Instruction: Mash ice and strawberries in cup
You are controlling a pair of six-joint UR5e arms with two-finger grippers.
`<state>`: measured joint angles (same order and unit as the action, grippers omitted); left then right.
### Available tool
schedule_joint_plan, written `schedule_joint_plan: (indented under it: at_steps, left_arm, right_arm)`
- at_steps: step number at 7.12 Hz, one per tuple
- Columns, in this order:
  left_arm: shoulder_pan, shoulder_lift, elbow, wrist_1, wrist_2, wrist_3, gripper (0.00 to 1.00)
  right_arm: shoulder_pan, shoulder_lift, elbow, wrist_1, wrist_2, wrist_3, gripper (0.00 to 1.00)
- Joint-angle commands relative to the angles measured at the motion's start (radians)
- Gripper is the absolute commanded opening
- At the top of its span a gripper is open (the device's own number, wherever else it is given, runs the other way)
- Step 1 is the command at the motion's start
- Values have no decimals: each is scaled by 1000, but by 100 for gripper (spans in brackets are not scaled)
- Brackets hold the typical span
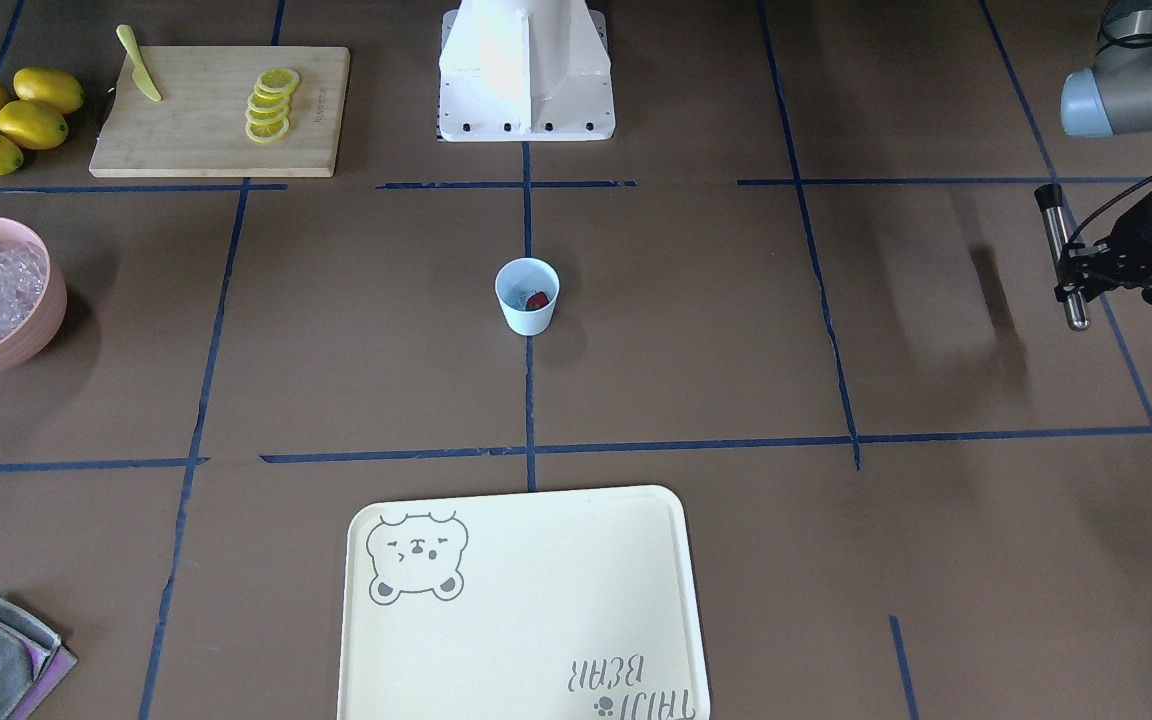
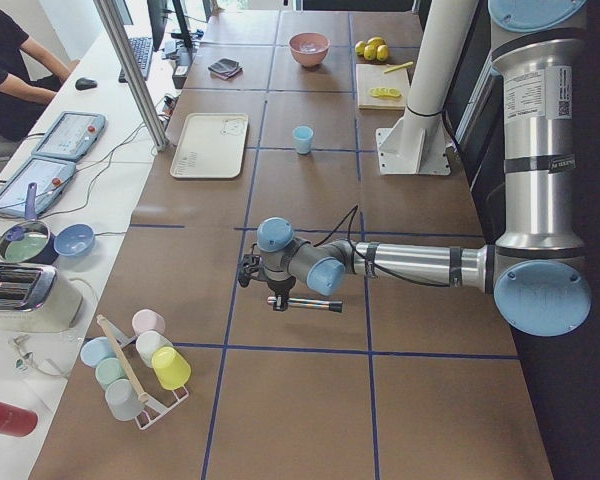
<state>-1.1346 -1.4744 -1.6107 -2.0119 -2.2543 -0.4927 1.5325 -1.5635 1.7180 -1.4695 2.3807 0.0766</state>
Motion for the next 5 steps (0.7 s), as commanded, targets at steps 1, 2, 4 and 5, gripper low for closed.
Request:
schedule_joint_plan:
  at_steps: [1,2,4,5]
  left_arm:
    - [-14,-61,82,1,66,3,0]
    - [-14,-90,124,-1,70,11,0]
    - [-17,-112,158,-1,70,49,0]
    - [-22,-115,167,-2,70,52,0]
  right_arm:
    - [0,0,0,0,2,0,100]
    - [0,2,0,0,2,0,100]
    - [0,3,0,0,2,0,100]
    - [0,3,0,0,2,0,100]
